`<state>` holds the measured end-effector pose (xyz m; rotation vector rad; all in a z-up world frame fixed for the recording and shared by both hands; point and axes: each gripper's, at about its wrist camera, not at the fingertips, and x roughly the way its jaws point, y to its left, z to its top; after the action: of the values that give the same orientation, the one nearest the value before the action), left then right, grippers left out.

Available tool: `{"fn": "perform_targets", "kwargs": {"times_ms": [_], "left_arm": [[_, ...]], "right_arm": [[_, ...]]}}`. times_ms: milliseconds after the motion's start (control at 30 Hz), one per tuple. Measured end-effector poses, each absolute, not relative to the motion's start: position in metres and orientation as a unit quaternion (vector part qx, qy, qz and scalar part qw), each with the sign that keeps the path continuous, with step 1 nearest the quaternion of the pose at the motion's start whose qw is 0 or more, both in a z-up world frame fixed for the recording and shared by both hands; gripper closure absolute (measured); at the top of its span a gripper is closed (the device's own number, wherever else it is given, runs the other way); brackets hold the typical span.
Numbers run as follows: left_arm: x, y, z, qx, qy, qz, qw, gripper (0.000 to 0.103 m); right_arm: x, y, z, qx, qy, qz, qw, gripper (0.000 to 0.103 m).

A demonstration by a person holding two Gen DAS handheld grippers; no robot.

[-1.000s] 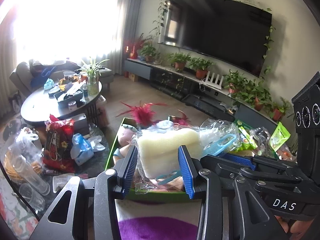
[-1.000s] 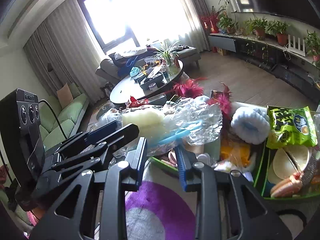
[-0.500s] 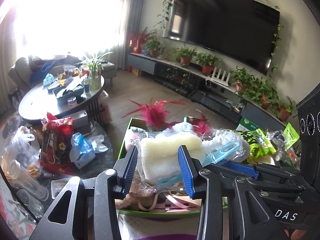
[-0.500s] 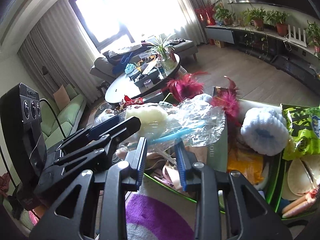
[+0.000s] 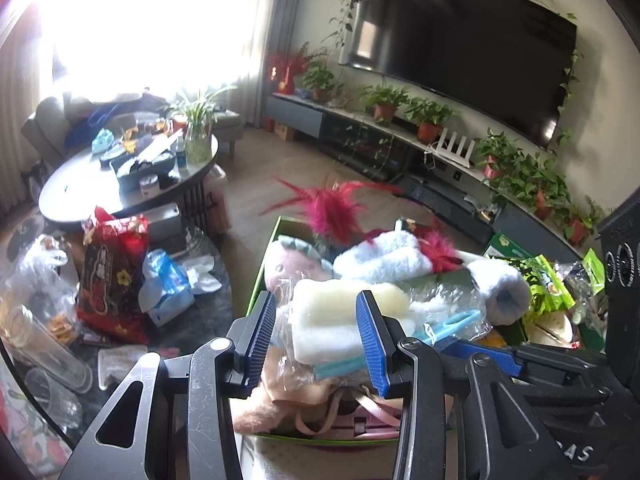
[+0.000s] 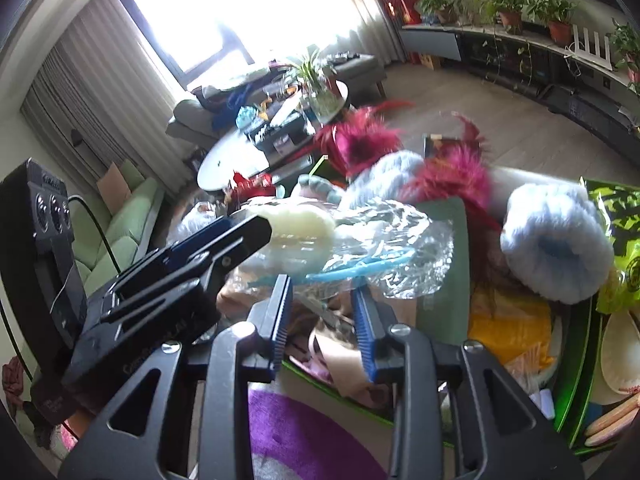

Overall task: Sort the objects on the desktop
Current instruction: 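Lower the clear bag into the green box and open both tools, then withdraw both tools from the box and move them toward the pink teddy bear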

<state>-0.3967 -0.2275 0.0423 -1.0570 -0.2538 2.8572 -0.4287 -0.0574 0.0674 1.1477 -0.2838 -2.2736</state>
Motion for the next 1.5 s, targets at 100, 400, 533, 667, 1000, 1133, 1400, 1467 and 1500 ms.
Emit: {"fn": "perform_targets", "kwargs": {"times_ms": [100,400,533,667,1000,1133,1400,1467,1500], "left_arm": [[-0.397,-0.229,0.04,-0.349,-0.087,0.932,0.038,0.062],[-0.388,-0.228,0.049,-0.34,-0.087,0.936,0.033,0.062],[-0.381,-0.224,0.057,-0.334,-0.087,0.938,0.036,0.062],[-0.374,-0.219,0.067,-0.327,-0.087,0.94,0.04,0.059],[-0.343,-0.198,0.099,-0.306,-0.074,0.948,0.052,0.059],[-0.329,-0.186,0.105,-0.305,-0.072,0.948,0.054,0.058],[-0.294,-0.155,0.122,-0.297,-0.055,0.951,0.071,0.058],[-0.283,-0.145,0.129,-0.289,-0.045,0.954,0.071,0.058],[-0.278,-0.141,0.132,-0.286,-0.04,0.955,0.071,0.058]], "right_arm": [[-0.425,-0.055,0.066,0.448,-0.104,-0.841,0.286,0.06],[-0.413,-0.043,0.075,0.446,-0.095,-0.845,0.279,0.057],[-0.405,-0.038,0.086,0.432,-0.087,-0.855,0.274,0.054],[-0.399,-0.034,0.099,0.415,-0.078,-0.865,0.269,0.054],[-0.375,-0.017,0.13,0.386,-0.08,-0.878,0.273,0.052],[-0.36,-0.009,0.14,0.373,-0.073,-0.884,0.273,0.052],[-0.32,0.01,0.161,0.333,-0.04,-0.899,0.28,0.045],[-0.308,0.018,0.165,0.324,-0.035,-0.903,0.279,0.044],[-0.302,0.021,0.167,0.319,-0.034,-0.905,0.28,0.044]]}}
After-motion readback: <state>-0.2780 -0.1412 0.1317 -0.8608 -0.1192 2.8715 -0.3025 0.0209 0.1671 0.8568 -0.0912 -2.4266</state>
